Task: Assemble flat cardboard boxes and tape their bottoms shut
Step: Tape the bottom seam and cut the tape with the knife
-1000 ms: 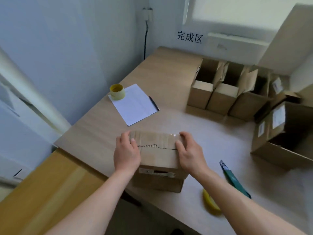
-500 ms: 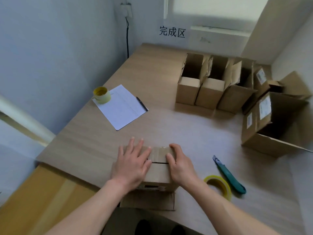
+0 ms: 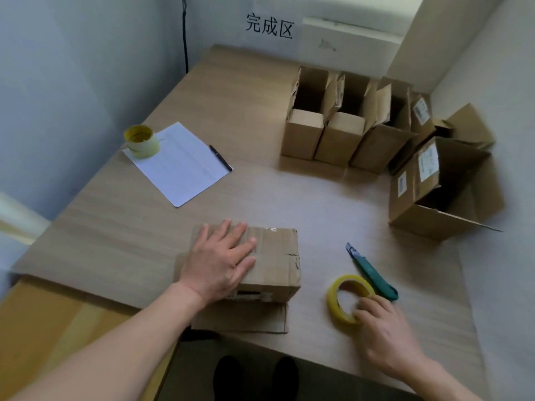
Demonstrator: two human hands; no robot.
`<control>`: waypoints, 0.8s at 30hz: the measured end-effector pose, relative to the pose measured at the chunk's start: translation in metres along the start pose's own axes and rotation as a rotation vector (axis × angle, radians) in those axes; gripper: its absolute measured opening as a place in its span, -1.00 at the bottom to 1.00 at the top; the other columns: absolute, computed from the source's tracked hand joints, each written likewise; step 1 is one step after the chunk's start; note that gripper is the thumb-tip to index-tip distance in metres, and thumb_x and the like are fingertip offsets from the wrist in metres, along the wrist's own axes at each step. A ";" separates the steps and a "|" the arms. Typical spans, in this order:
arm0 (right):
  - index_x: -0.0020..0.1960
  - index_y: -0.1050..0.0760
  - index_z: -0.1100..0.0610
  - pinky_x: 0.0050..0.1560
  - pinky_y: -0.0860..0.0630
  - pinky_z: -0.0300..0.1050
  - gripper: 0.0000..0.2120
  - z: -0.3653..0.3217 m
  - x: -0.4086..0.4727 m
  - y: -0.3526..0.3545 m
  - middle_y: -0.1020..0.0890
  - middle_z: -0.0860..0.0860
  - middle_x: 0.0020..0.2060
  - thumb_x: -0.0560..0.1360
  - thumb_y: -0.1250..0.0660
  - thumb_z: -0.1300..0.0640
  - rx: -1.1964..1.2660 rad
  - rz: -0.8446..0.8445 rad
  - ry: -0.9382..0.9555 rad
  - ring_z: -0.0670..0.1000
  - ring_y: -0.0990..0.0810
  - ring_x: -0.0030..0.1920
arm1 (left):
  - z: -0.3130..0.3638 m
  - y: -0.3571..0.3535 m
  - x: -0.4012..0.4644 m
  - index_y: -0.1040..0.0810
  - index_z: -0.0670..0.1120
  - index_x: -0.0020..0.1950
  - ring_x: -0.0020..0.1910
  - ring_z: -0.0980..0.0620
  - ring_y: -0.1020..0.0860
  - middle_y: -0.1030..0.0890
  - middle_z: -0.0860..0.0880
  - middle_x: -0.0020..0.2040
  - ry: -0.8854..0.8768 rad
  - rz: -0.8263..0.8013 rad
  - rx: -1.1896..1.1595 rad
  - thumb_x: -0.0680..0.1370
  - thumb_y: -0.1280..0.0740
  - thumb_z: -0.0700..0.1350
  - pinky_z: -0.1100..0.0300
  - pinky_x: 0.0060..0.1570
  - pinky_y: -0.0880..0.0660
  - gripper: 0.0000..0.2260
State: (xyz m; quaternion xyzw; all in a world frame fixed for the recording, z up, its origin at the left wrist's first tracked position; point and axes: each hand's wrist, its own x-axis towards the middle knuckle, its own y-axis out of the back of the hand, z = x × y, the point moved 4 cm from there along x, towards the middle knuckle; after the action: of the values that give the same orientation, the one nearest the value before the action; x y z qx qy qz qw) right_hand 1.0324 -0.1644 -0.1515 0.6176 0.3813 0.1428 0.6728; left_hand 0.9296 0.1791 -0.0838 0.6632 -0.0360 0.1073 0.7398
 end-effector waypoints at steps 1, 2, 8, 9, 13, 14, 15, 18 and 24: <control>0.24 -0.56 -0.09 0.44 -0.25 0.05 -0.68 0.003 -0.002 -0.008 -0.49 -0.11 0.34 0.49 -0.36 0.02 -0.020 0.001 0.011 0.06 -0.33 0.45 | 0.000 -0.001 0.001 -0.65 0.01 0.18 0.29 -0.25 -0.51 -0.55 -0.12 0.33 -0.008 -0.003 -0.010 0.56 -0.16 0.14 -0.24 0.16 -0.42 -0.62; 0.18 -0.59 -0.07 0.42 -0.27 0.09 -0.76 0.004 0.000 -0.011 -0.53 -0.11 0.30 0.52 -0.36 0.03 -0.021 0.029 0.009 0.09 -0.35 0.44 | 0.001 0.000 0.002 -0.65 0.01 0.18 0.29 -0.25 -0.51 -0.55 -0.12 0.33 -0.017 -0.005 -0.020 0.56 -0.16 0.14 -0.25 0.15 -0.43 -0.62; -0.04 -0.55 0.05 -0.05 -0.50 0.00 -0.92 -0.034 0.029 0.060 -0.67 0.02 -0.19 0.59 -0.29 0.11 1.016 0.261 -0.234 0.07 -0.64 -0.08 | -0.003 0.011 0.009 -0.68 -0.03 0.09 0.15 -0.23 -0.54 -0.59 -0.17 0.15 -0.075 0.068 -0.124 0.54 -0.24 0.11 -0.16 0.09 -0.45 -0.68; -0.05 -0.56 0.06 -0.09 -0.52 -0.06 -0.90 -0.046 0.032 0.083 -0.65 0.07 -0.24 0.59 -0.28 0.12 1.216 0.345 -0.160 0.07 -0.63 -0.16 | -0.004 0.012 0.009 -0.67 -0.04 0.06 0.09 -0.21 -0.53 -0.58 -0.15 0.09 -0.081 0.086 -0.146 0.53 -0.26 0.10 -0.12 0.07 -0.44 -0.70; -0.04 -0.58 0.11 -0.20 -0.49 -0.16 -0.82 -0.114 0.043 0.144 -0.60 0.16 -0.32 0.49 -0.25 0.06 1.458 0.275 0.289 0.08 -0.56 -0.26 | -0.007 0.014 0.008 -0.59 -0.12 -0.13 -0.05 -0.14 -0.47 -0.55 -0.10 -0.04 -0.062 0.163 -0.212 0.52 -0.28 0.00 -0.01 0.02 -0.42 -0.79; -0.04 -0.59 0.13 -0.22 -0.49 -0.15 -0.83 -0.129 0.048 0.147 -0.59 0.16 -0.33 0.48 -0.26 0.12 1.463 0.242 0.339 0.08 -0.55 -0.29 | -0.008 0.016 0.008 -0.56 -0.14 -0.16 -0.07 -0.12 -0.45 -0.55 -0.11 -0.06 -0.044 0.168 -0.241 0.51 -0.27 -0.03 0.02 0.01 -0.42 -0.81; -0.06 -0.59 0.16 -0.24 -0.48 -0.15 -0.83 -0.140 0.053 0.147 -0.58 0.15 -0.35 0.46 -0.25 0.17 1.459 0.232 0.347 0.08 -0.54 -0.31 | -0.008 0.018 0.007 -0.54 -0.15 -0.17 -0.08 -0.10 -0.42 -0.54 -0.12 -0.08 -0.023 0.178 -0.275 0.50 -0.27 -0.08 0.05 -0.01 -0.40 -0.84; -0.06 -0.58 0.25 -0.29 -0.42 -0.14 -0.77 -0.153 0.068 0.141 -0.53 0.15 -0.41 0.42 -0.20 0.20 1.465 0.241 0.276 0.06 -0.49 -0.36 | -0.014 0.023 0.007 -0.55 -0.20 -0.09 -0.10 -0.10 -0.43 -0.54 -0.14 -0.12 0.104 0.184 -0.389 0.43 -0.26 -0.25 0.05 -0.05 -0.41 -0.89; 0.00 -0.62 0.21 -0.29 -0.41 -0.16 -0.74 -0.153 0.079 0.138 -0.53 0.21 -0.32 0.42 -0.22 0.17 1.404 0.227 0.271 0.03 -0.49 -0.31 | -0.015 0.039 0.023 -0.59 -0.12 0.25 0.18 0.10 -0.55 -0.61 -0.04 0.16 0.445 0.053 -1.085 0.50 -0.22 -0.03 0.22 0.26 -0.44 -0.62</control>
State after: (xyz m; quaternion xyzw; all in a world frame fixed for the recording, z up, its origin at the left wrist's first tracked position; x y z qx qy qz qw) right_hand 1.0177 0.0256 -0.0404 0.9167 0.3968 0.0087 0.0454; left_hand 0.9423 0.1999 -0.0434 0.1499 0.0540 0.2285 0.9604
